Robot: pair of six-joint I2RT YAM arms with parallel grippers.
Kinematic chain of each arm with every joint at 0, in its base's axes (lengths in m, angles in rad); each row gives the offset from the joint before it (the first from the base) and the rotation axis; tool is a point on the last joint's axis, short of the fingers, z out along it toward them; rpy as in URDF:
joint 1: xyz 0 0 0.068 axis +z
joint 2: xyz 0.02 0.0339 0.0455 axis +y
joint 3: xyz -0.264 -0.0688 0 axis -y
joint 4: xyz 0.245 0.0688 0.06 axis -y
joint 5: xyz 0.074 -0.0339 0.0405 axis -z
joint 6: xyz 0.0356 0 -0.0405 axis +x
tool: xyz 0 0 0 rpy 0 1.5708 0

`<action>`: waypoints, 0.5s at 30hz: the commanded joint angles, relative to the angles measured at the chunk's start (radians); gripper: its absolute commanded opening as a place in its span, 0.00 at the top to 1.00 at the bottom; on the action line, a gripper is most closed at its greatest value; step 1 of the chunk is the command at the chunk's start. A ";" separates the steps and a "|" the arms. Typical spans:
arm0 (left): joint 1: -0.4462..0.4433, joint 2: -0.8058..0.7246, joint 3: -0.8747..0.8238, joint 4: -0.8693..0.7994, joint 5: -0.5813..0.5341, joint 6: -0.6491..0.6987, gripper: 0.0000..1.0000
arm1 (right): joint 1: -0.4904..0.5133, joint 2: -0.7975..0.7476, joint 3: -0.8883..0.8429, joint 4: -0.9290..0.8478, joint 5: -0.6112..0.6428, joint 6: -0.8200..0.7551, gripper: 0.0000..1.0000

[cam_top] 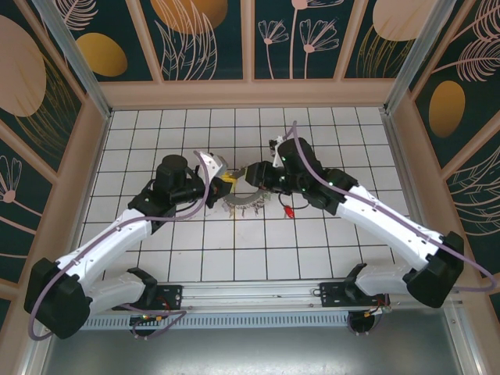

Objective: Put the keys on the keyring

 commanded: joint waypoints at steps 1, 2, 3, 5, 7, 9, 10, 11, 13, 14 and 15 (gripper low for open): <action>-0.005 -0.049 0.007 0.057 -0.029 0.194 1.00 | 0.003 -0.089 0.032 -0.119 0.009 0.018 0.67; -0.005 -0.055 -0.003 0.065 -0.028 0.243 1.00 | 0.002 -0.095 0.037 -0.135 -0.003 0.022 0.67; -0.005 -0.063 -0.016 0.073 -0.024 0.292 1.00 | 0.000 -0.097 0.049 -0.155 -0.014 0.019 0.67; -0.004 -0.077 -0.035 0.082 -0.020 0.396 1.00 | -0.004 -0.084 0.091 -0.204 -0.023 0.002 0.67; -0.005 -0.089 -0.053 0.082 -0.017 0.484 1.00 | -0.016 -0.064 0.145 -0.249 -0.032 -0.024 0.67; -0.004 -0.097 -0.067 0.083 -0.028 0.559 1.00 | -0.037 -0.042 0.200 -0.286 -0.051 -0.045 0.67; -0.005 -0.100 -0.071 0.081 -0.028 0.586 1.00 | -0.049 -0.029 0.219 -0.293 -0.068 -0.056 0.67; -0.005 -0.102 -0.077 0.076 -0.023 0.625 1.00 | -0.061 -0.015 0.237 -0.298 -0.097 -0.070 0.67; -0.005 -0.110 -0.096 0.076 -0.012 0.692 1.00 | -0.085 0.017 0.262 -0.310 -0.140 -0.095 0.67; -0.007 -0.116 -0.108 0.080 -0.006 0.723 1.00 | -0.097 0.037 0.271 -0.320 -0.160 -0.106 0.67; -0.007 -0.123 -0.120 0.087 0.001 0.751 1.00 | -0.105 0.057 0.275 -0.327 -0.177 -0.113 0.66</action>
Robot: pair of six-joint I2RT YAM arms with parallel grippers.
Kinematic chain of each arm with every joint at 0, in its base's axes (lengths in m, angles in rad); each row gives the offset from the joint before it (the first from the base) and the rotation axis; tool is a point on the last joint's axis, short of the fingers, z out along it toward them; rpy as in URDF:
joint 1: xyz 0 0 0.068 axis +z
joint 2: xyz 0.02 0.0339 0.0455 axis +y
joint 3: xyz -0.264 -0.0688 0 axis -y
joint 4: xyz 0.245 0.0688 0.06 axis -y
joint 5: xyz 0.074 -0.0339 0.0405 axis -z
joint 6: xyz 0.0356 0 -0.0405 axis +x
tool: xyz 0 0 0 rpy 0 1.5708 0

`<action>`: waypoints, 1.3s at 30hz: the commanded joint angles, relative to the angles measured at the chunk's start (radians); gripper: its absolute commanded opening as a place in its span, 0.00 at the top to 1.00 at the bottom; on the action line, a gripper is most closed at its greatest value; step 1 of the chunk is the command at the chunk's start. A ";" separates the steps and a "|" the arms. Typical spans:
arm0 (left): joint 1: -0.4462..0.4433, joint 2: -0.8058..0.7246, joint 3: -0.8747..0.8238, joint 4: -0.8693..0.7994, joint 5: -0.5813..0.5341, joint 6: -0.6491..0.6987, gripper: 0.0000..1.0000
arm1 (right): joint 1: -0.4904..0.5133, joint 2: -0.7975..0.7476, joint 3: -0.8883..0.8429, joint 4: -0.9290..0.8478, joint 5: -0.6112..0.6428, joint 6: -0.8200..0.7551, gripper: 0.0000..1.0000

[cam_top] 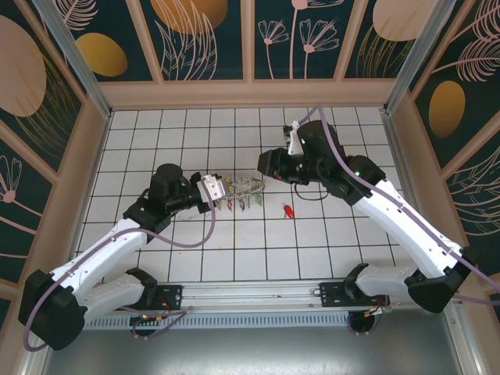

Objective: Put the keys on the keyring

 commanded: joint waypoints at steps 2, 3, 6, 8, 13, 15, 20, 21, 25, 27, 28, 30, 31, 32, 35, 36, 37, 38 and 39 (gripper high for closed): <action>-0.006 -0.053 -0.041 0.077 0.036 0.215 1.00 | -0.026 0.083 0.030 -0.072 -0.118 -0.061 0.61; -0.007 -0.060 -0.050 0.079 0.042 0.234 1.00 | -0.024 0.097 0.022 -0.065 -0.136 -0.058 0.60; -0.008 -0.085 -0.080 0.086 0.057 0.292 1.00 | -0.024 0.119 -0.004 -0.045 -0.175 -0.049 0.59; -0.010 -0.103 -0.106 0.097 0.072 0.338 1.00 | -0.024 0.132 -0.024 -0.032 -0.202 -0.044 0.59; -0.009 -0.117 -0.121 0.061 0.150 0.413 1.00 | 0.004 0.153 -0.081 0.022 -0.268 -0.003 0.64; -0.011 -0.120 -0.131 0.071 0.162 0.412 1.00 | 0.023 0.150 -0.125 0.058 -0.289 0.030 0.65; -0.012 -0.115 -0.138 0.093 0.160 0.417 1.00 | 0.062 0.146 -0.200 0.115 -0.313 0.081 0.67; -0.012 -0.112 -0.138 0.096 0.162 0.419 1.00 | 0.068 0.146 -0.207 0.125 -0.317 0.086 0.68; -0.012 -0.106 -0.130 0.084 0.161 0.441 1.00 | 0.079 0.151 -0.207 0.131 -0.318 0.089 0.68; -0.014 -0.107 -0.129 0.080 0.164 0.449 1.00 | 0.080 0.154 -0.212 0.134 -0.320 0.086 0.69; -0.014 -0.109 -0.128 0.074 0.169 0.457 1.00 | 0.080 0.157 -0.213 0.138 -0.321 0.085 0.69; -0.015 -0.113 -0.127 0.059 0.178 0.471 1.00 | 0.080 0.165 -0.216 0.141 -0.327 0.080 0.70; -0.015 -0.116 -0.127 0.056 0.179 0.471 1.00 | 0.082 0.169 -0.219 0.146 -0.334 0.078 0.70; -0.017 -0.120 -0.129 0.053 0.178 0.471 1.00 | 0.085 0.172 -0.221 0.148 -0.340 0.077 0.70; -0.018 -0.131 -0.132 0.047 0.170 0.471 1.00 | 0.087 0.184 -0.224 0.145 -0.350 0.065 0.70; -0.019 -0.134 -0.133 0.045 0.169 0.471 1.00 | 0.087 0.188 -0.223 0.139 -0.352 0.061 0.69; -0.019 -0.137 -0.133 0.044 0.168 0.471 1.00 | 0.088 0.191 -0.222 0.132 -0.354 0.056 0.67; -0.019 -0.138 -0.133 0.038 0.167 0.472 1.00 | 0.090 0.194 -0.221 0.130 -0.358 0.051 0.66; -0.018 -0.138 -0.133 0.034 0.169 0.475 1.00 | 0.090 0.196 -0.221 0.126 -0.357 0.047 0.65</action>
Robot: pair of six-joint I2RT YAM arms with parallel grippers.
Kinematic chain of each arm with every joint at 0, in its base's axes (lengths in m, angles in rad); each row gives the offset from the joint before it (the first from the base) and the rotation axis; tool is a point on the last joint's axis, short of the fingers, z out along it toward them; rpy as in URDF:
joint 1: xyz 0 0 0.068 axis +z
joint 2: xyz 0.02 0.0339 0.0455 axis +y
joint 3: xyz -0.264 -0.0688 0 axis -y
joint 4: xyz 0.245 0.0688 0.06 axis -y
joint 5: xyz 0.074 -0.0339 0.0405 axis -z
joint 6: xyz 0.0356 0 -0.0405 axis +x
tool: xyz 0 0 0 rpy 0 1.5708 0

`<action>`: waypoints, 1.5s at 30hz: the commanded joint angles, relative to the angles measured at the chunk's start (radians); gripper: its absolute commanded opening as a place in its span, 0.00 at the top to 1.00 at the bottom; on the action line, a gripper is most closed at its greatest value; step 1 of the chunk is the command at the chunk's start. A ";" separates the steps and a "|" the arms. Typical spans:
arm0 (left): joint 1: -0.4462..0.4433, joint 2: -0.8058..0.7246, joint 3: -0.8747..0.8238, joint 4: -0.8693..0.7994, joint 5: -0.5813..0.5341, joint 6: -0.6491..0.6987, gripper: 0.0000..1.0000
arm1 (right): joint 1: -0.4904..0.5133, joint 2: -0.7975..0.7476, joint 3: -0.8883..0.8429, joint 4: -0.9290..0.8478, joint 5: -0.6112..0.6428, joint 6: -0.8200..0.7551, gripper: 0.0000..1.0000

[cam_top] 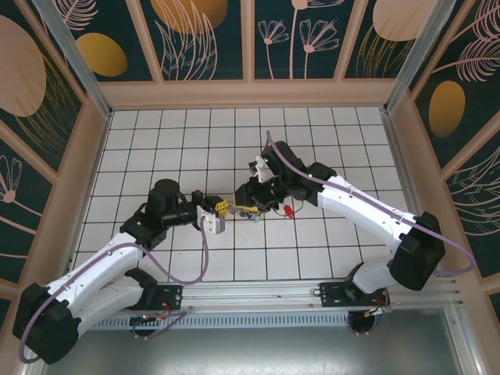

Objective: Put the keys on the keyring

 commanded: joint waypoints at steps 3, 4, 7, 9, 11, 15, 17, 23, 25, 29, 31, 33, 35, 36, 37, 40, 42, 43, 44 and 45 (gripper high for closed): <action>-0.006 -0.028 0.007 0.046 0.041 0.021 1.00 | 0.012 0.014 -0.010 0.002 -0.031 -0.021 0.67; -0.007 -0.028 0.007 0.046 0.041 0.020 1.00 | 0.012 0.013 -0.009 0.002 -0.035 -0.024 0.67; -0.008 -0.028 0.007 0.048 0.038 0.020 1.00 | 0.013 0.014 -0.011 0.008 -0.049 -0.031 0.68; -0.006 -0.025 0.009 0.046 0.034 0.020 1.00 | 0.015 0.014 -0.016 0.015 -0.058 -0.035 0.69; -0.008 -0.025 0.011 0.042 0.035 0.020 1.00 | 0.015 0.012 -0.021 0.024 -0.070 -0.037 0.72; -0.008 -0.025 0.013 0.041 0.034 0.017 1.00 | 0.015 0.012 -0.024 0.032 -0.079 -0.048 0.76; -0.007 -0.027 0.013 0.042 0.033 0.013 1.00 | 0.015 0.013 -0.024 0.031 -0.081 -0.053 0.78; -0.009 -0.028 0.015 0.053 0.043 -0.027 1.00 | 0.016 0.006 -0.015 0.028 -0.074 -0.094 0.77; -0.007 -0.026 0.019 0.049 0.069 -0.048 1.00 | 0.018 0.001 0.002 0.013 -0.059 -0.139 0.76; -0.009 0.010 0.068 -0.055 0.120 -0.068 1.00 | 0.019 -0.004 0.044 -0.060 0.017 -0.270 0.76; -0.008 0.021 0.085 -0.061 0.099 -0.139 1.00 | 0.027 -0.028 0.063 -0.071 0.095 -0.327 0.76; -0.008 0.010 0.085 -0.031 0.050 -0.208 1.00 | 0.031 -0.076 0.075 -0.049 0.175 -0.355 0.75; -0.009 -0.014 0.077 0.022 -0.025 -0.290 1.00 | 0.037 -0.144 0.082 -0.004 0.258 -0.371 0.76; -0.008 -0.020 0.081 0.030 -0.054 -0.316 1.00 | 0.043 -0.177 0.078 0.020 0.290 -0.378 0.76; -0.008 -0.020 0.093 0.027 -0.085 -0.345 1.00 | 0.053 -0.211 0.071 0.050 0.321 -0.387 0.76; -0.009 0.003 0.159 -0.023 -0.166 -0.448 1.00 | 0.092 -0.277 0.035 0.128 0.371 -0.382 0.76; -0.009 0.017 0.194 -0.046 -0.198 -0.506 1.00 | 0.128 -0.283 0.012 0.184 0.364 -0.362 0.76; -0.009 0.021 0.207 -0.049 -0.210 -0.541 1.00 | 0.149 -0.276 -0.004 0.219 0.344 -0.349 0.75; -0.008 0.025 0.217 -0.050 -0.212 -0.569 1.00 | 0.161 -0.263 -0.015 0.244 0.323 -0.329 0.74; -0.009 0.028 0.227 -0.051 -0.214 -0.598 1.00 | 0.172 -0.244 -0.022 0.268 0.299 -0.307 0.71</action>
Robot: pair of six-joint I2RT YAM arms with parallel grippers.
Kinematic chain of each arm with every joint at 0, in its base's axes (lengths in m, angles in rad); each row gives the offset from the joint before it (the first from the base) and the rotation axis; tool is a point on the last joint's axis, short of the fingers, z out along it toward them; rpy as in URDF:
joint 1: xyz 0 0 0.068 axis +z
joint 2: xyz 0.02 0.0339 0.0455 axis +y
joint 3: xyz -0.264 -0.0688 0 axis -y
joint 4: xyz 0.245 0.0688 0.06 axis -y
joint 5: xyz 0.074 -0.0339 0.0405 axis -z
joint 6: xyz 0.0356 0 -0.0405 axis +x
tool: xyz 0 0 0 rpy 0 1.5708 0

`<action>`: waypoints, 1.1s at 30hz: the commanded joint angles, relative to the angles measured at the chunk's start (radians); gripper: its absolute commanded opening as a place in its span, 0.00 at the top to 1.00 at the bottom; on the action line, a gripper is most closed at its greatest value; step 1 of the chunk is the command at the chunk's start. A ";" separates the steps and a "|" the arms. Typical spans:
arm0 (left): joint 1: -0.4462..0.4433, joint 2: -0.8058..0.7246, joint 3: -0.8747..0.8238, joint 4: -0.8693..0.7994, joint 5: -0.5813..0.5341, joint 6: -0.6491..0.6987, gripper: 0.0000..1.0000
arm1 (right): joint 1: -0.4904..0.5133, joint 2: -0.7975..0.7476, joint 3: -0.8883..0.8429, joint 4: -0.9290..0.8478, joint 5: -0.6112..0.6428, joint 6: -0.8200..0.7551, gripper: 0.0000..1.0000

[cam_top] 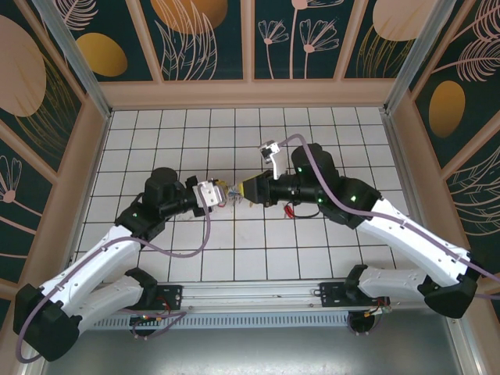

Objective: Put the keys on the keyring

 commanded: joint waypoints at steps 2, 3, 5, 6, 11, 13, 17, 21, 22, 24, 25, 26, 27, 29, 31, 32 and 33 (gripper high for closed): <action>-0.005 0.010 0.077 0.025 -0.037 -0.201 1.00 | 0.047 0.092 -0.039 0.115 -0.005 0.070 0.70; -0.004 0.013 0.083 0.023 -0.025 -0.220 1.00 | 0.050 0.107 -0.035 0.112 0.006 0.086 0.69; -0.005 0.019 0.093 0.024 -0.001 -0.254 1.00 | 0.050 0.130 -0.018 0.082 0.049 0.114 0.66; -0.004 0.023 0.095 0.026 0.012 -0.271 1.00 | 0.045 0.139 -0.006 0.060 0.080 0.128 0.65; -0.004 0.041 0.114 0.020 0.059 -0.313 1.00 | -0.014 0.142 0.007 0.032 0.101 0.199 0.62; -0.004 0.042 0.111 0.024 0.064 -0.316 1.00 | -0.037 0.140 0.011 0.019 0.101 0.210 0.62; -0.005 0.043 0.107 0.026 0.069 -0.315 1.00 | -0.068 0.140 0.022 -0.010 0.088 0.208 0.62; -0.003 0.044 0.111 0.028 0.072 -0.313 1.00 | -0.083 0.131 0.016 -0.016 0.073 0.213 0.61; -0.004 0.047 0.112 0.028 0.072 -0.313 1.00 | -0.087 0.125 0.011 -0.017 0.073 0.218 0.60; -0.005 0.051 0.114 0.029 0.076 -0.317 1.00 | -0.097 0.112 -0.001 -0.010 0.066 0.228 0.59; -0.004 0.053 0.116 0.030 0.081 -0.319 1.00 | -0.102 0.105 -0.007 -0.006 0.063 0.233 0.58; -0.004 0.055 0.117 0.034 0.084 -0.322 1.00 | -0.105 0.100 -0.013 0.003 0.057 0.236 0.58; -0.005 0.057 0.117 0.040 0.087 -0.326 1.00 | -0.109 0.095 -0.019 0.012 0.048 0.239 0.58; -0.005 0.059 0.116 0.047 0.093 -0.331 1.00 | -0.112 0.093 -0.024 0.027 0.032 0.241 0.60; -0.005 0.062 0.119 0.051 0.098 -0.332 1.00 | -0.113 0.098 -0.024 0.038 0.015 0.242 0.62; -0.005 0.063 0.118 0.052 0.100 -0.335 1.00 | -0.114 0.102 -0.024 0.039 0.010 0.244 0.62; -0.004 0.063 0.118 0.052 0.101 -0.338 1.00 | -0.114 0.105 -0.024 0.039 0.004 0.244 0.62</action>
